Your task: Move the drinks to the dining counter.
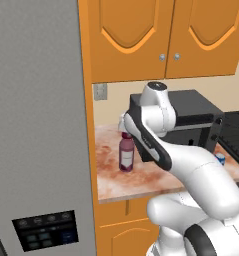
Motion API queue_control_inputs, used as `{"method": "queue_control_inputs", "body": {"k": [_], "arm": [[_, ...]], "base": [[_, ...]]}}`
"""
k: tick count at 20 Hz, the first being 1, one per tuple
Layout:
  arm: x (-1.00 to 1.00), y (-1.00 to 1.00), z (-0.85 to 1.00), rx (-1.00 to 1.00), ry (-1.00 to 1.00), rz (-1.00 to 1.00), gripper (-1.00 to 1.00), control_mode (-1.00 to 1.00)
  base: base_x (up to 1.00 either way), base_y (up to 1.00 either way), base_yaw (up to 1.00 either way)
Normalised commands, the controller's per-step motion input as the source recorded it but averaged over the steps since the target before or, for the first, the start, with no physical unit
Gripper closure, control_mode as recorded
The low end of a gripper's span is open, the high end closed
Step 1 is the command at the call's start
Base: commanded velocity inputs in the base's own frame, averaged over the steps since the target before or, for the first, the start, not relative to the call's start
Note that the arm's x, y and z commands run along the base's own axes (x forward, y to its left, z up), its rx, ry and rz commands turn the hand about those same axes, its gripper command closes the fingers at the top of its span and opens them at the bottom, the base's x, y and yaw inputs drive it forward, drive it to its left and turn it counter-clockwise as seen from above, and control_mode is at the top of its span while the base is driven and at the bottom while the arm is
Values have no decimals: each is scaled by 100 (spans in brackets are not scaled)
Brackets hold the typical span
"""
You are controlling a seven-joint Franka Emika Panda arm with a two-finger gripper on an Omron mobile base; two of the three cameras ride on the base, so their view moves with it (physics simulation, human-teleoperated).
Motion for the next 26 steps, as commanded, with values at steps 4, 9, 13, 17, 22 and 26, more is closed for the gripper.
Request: {"method": "queue_control_inputs", "body": {"k": [4,9,13,17,22,26], "arm": [[25,14,-14,0,0,3,-100,-100],[24,8,-12,0,0,3,-100,-100],[20,0,-10,0,0,3,-100,-100],[27,3,-11,0,0,2,-100,-100],[26,10,-12,0,0,0,-100,-100],[24,7,-11,0,0,0,-100,-100]], "base": [[0,0,0],[0,0,0],[0,0,0],[0,0,0],[0,0,0],[0,0,0]]}}
